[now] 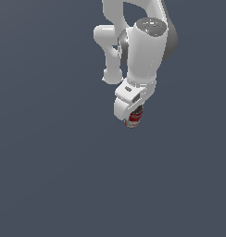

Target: Pick up the object and move it to a goal position.

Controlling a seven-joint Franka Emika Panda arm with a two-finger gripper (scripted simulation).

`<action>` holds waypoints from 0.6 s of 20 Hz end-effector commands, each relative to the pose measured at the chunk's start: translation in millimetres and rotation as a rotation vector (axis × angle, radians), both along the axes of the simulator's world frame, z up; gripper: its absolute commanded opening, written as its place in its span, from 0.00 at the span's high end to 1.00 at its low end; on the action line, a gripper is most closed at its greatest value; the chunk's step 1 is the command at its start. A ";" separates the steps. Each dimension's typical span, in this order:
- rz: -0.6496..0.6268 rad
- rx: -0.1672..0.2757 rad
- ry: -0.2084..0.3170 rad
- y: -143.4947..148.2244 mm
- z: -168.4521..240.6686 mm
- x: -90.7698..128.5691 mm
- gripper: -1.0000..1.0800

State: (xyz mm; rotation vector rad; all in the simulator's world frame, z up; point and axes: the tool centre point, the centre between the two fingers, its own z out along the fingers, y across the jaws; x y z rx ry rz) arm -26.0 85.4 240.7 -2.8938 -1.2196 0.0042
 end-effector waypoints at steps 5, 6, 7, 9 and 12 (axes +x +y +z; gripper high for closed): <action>0.000 0.001 -0.003 18.2 70.1 6.2 1.00; 0.000 0.001 -0.003 20.8 80.3 7.2 1.00; 0.000 0.001 -0.003 23.5 90.4 8.2 1.00; 0.000 0.001 -0.003 28.8 110.4 10.2 1.00; 0.000 0.001 -0.003 36.2 139.0 13.4 1.00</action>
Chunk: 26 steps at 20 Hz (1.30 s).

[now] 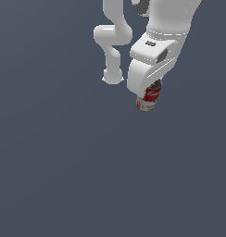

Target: Pick up the object and move it to a goal position.

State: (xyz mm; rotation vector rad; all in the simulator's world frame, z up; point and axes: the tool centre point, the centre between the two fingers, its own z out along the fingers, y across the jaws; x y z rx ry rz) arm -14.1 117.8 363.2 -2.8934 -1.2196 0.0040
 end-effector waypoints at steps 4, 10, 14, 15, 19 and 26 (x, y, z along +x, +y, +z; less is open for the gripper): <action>-0.001 0.000 -0.003 12.5 49.8 5.5 1.00; -0.002 0.000 -0.003 23.3 91.3 11.0 1.00; -0.002 0.000 -0.003 29.4 114.4 14.5 1.00; -0.002 0.000 -0.003 30.8 119.6 15.3 1.00; -0.003 0.000 -0.003 35.4 136.9 18.2 1.00; -0.003 0.000 -0.003 40.4 154.9 21.7 1.00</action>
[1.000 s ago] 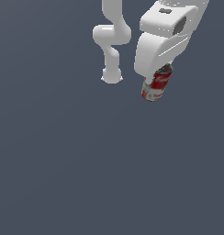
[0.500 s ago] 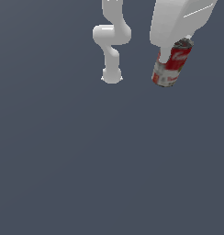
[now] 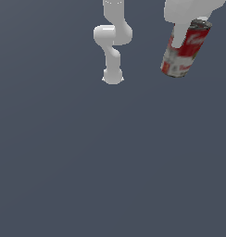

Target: Pick up the object and move it to a goal position.

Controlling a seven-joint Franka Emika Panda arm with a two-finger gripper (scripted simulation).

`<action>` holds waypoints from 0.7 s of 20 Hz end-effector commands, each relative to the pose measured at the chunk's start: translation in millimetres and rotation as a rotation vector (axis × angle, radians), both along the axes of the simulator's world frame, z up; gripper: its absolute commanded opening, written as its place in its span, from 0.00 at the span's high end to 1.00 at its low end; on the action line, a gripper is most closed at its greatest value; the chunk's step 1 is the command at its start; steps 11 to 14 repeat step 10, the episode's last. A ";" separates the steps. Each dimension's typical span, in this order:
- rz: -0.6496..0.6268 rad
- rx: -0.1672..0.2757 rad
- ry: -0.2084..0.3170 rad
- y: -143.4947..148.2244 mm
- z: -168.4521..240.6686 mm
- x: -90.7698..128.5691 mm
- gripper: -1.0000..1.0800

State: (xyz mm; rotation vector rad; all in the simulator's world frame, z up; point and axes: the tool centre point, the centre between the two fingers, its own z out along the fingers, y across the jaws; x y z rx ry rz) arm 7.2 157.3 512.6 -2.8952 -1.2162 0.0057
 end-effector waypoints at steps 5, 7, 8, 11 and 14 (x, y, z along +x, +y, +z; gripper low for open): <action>0.000 0.000 -0.004 2.8 11.3 1.8 1.00; 0.000 0.000 -0.004 3.0 12.2 2.2 1.00; 0.000 0.000 -0.004 3.0 12.5 2.3 1.00; 0.001 0.000 -0.004 3.4 12.6 2.3 1.00; 0.001 0.000 -0.004 3.4 12.6 2.3 1.00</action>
